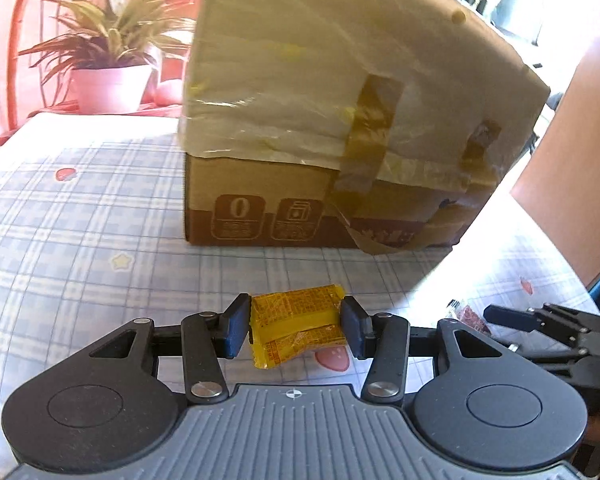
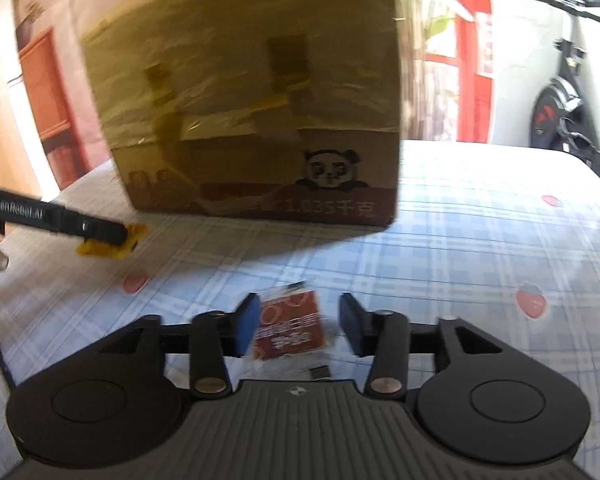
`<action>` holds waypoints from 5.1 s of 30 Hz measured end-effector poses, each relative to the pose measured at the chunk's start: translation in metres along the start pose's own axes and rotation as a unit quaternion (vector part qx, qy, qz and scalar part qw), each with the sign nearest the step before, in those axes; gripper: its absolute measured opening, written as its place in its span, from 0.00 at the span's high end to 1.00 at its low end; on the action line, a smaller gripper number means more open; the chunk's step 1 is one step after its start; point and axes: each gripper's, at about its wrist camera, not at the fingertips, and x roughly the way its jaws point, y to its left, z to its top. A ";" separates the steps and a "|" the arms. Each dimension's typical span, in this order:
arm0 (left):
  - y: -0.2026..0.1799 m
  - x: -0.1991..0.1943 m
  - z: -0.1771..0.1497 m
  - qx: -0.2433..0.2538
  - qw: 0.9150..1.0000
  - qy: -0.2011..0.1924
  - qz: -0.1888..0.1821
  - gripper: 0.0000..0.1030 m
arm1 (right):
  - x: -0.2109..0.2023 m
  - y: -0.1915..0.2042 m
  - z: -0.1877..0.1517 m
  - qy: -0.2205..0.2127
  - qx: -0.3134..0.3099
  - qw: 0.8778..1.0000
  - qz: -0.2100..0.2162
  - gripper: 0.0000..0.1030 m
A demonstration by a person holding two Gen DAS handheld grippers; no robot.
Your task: Organize snacks
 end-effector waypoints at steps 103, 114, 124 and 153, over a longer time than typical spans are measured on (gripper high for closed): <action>-0.041 -0.092 0.183 0.068 0.983 -0.169 0.039 0.12 | -0.054 0.039 0.242 -0.181 -0.005 0.982 -0.058 0.00; -0.056 -0.162 0.140 0.071 0.975 -0.190 0.092 0.09 | -0.118 0.062 0.225 -0.204 0.032 0.977 -0.050 0.00; -0.068 -0.224 0.102 0.078 0.967 -0.212 0.117 0.09 | -0.174 0.089 0.190 -0.221 0.051 0.972 -0.057 0.00; -0.081 -0.282 0.065 0.078 0.956 -0.248 0.136 0.09 | -0.242 0.129 0.162 -0.235 0.037 0.968 -0.075 0.00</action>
